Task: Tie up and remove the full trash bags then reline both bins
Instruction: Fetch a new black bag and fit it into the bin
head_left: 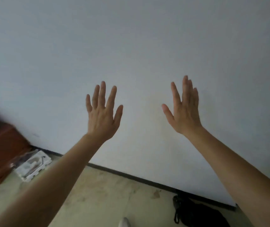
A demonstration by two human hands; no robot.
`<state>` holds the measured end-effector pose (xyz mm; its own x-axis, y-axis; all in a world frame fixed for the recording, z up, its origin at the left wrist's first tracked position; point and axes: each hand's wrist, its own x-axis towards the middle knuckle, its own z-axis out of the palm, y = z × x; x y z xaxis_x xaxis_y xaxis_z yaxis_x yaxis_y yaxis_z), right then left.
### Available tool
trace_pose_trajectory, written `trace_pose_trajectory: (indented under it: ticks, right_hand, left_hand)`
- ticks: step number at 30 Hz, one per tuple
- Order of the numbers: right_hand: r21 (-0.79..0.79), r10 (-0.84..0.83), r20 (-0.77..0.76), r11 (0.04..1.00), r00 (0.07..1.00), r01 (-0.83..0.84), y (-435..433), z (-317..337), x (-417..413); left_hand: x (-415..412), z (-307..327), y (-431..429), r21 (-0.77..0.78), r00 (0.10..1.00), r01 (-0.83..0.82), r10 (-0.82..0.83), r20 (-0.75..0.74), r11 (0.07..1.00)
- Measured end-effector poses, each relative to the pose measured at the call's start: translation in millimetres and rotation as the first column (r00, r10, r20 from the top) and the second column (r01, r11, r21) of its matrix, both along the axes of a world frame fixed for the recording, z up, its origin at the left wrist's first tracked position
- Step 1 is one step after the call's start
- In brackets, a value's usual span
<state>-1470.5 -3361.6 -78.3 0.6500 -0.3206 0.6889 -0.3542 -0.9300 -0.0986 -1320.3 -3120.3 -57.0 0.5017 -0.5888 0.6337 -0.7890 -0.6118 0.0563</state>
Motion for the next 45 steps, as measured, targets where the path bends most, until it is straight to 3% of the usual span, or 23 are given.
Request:
trace_pose_trajectory:
  ticks: [6,12,16,26,31,37,42,45]
  right_hand:
    - [-0.008,0.385,0.017,0.923,0.923,-0.385,153,18,149]
    - [-0.040,0.656,-0.043,0.752,0.753,-0.657,343,22,295]
    - [-0.010,0.742,-0.069,0.667,0.666,-0.745,458,22,366]
    - [0.081,0.879,-0.122,0.472,0.461,-0.878,672,-22,520]
    - [0.100,0.925,-0.118,0.374,0.362,-0.922,785,-39,628]
    - [0.169,0.975,-0.141,0.195,0.172,-0.966,963,-20,729]
    - [0.186,0.983,-0.179,-0.003,-0.037,-0.983,1134,-20,751]
    - [0.176,0.970,-0.220,-0.062,-0.101,-0.982,1231,-36,761]
  left_hand:
    - [57,18,189,-0.007,0.938,-0.346,0.346,-0.013,0.938]
    - [119,6,378,-0.037,0.745,-0.666,0.662,-0.079,0.745]
    - [146,2,471,-0.055,0.631,-0.774,0.761,-0.150,0.631]
    - [229,-42,649,-0.024,0.404,-0.913,0.898,-0.174,0.406]
    - [308,-46,746,0.075,0.321,-0.941,0.941,-0.110,0.330]
    - [372,-8,878,0.153,0.111,-0.981,0.993,-0.035,0.115]
    - [368,-8,995,0.144,-0.040,-0.989,0.999,0.002,-0.040]
    - [368,-25,1072,0.113,-0.140,-0.984,0.990,-0.022,-0.137]
